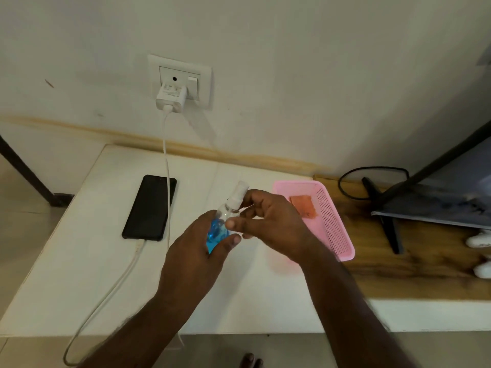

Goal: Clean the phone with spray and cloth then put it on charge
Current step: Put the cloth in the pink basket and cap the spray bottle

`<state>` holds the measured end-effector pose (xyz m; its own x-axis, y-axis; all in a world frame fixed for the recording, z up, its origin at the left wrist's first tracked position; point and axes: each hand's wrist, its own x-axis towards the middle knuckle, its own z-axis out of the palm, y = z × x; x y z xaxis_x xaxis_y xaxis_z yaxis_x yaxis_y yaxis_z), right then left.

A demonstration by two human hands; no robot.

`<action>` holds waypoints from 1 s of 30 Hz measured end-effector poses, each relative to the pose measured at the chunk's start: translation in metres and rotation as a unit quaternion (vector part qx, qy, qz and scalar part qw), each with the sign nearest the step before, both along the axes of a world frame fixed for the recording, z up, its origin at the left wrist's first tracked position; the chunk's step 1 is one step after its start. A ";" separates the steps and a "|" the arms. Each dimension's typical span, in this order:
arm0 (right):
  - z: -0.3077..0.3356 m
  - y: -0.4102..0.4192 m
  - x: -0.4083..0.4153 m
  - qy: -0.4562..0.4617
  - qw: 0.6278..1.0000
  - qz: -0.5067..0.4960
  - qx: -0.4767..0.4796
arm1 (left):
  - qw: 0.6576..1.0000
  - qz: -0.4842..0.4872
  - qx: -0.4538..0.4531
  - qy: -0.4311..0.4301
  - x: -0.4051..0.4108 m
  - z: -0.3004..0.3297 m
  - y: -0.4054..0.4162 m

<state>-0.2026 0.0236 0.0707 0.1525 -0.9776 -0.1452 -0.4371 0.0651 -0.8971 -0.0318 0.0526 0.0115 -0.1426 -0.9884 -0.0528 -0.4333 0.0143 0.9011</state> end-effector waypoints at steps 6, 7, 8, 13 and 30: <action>0.014 -0.005 -0.021 -0.073 0.993 -0.080 -0.049 | 0.997 -0.046 0.037 -0.056 -0.005 -0.006 0.002; 0.018 -0.007 -0.031 -0.100 0.986 -0.114 -0.068 | 0.992 -0.073 0.037 -0.100 -0.002 -0.009 0.004; 0.021 -0.009 -0.042 -0.124 0.976 -0.153 -0.093 | 0.983 -0.103 0.029 -0.149 0.000 -0.014 0.004; 0.017 -0.013 -0.091 0.006 0.919 -0.333 -0.211 | 0.924 -0.195 -0.030 -0.328 0.000 -0.031 0.012; -0.059 -0.042 -0.092 0.157 0.919 -0.337 -0.131 | 0.869 -0.251 -0.024 -0.426 0.000 -0.057 0.017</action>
